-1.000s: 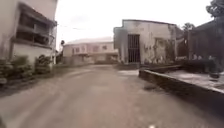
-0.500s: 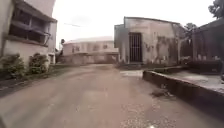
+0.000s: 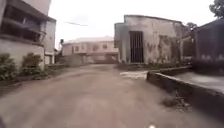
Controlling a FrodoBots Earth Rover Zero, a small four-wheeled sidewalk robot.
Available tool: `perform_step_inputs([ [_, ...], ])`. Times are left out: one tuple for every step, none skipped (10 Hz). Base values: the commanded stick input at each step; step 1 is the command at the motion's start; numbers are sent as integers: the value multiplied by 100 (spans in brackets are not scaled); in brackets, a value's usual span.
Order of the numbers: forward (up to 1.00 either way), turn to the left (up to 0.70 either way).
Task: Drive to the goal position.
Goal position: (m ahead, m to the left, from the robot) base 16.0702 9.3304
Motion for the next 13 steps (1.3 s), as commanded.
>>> perform_step_inputs([
  [70, 0],
  [70, 0],
  [70, 0],
  [70, 0],
  [70, 0],
  [70, 0],
  [70, 0],
  [70, 0],
  [70, 0],
  [70, 0],
  [70, 0],
  [70, 0],
  [70, 0],
])
